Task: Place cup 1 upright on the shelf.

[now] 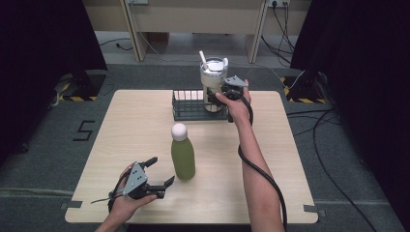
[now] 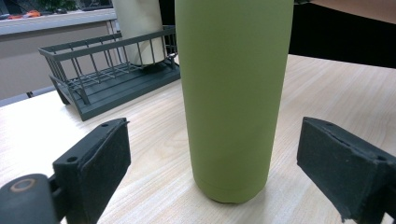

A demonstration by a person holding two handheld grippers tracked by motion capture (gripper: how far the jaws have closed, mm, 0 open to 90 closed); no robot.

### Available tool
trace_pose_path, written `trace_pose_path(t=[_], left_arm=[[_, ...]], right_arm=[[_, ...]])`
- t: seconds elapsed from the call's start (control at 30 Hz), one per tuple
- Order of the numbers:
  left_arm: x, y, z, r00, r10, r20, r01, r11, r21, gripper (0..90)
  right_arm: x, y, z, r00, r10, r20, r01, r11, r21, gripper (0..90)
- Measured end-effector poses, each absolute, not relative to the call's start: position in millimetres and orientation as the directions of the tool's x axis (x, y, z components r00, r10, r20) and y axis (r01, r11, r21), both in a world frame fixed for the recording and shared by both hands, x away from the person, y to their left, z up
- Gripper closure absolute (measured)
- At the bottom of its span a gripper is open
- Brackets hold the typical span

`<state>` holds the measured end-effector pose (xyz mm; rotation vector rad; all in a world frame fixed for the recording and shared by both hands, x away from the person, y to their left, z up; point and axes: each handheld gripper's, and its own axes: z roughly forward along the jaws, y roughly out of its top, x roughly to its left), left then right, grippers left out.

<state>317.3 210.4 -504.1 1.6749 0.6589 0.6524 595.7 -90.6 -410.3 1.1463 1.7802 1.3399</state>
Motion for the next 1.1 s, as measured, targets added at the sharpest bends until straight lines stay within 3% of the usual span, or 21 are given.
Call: trace_pose_path(t=[0.67, 1.1], left_arm=[[319.2, 207.7, -500.4, 0.664, 0.742, 0.093, 0.067, -0.182, 0.981, 5.8], [318.7, 208.8, -497.0, 0.663, 0.743, 0.091, 0.058, -0.173, 0.983, 3.8]], right_arm=[[530.6, -121.0, -411.4, -0.424, 0.906, 0.016, 0.243, 0.096, 0.965, 8.3], [490.3, -159.6, -437.5, -0.365, 0.931, 0.024, 0.271, 0.081, 0.959, 10.2]])
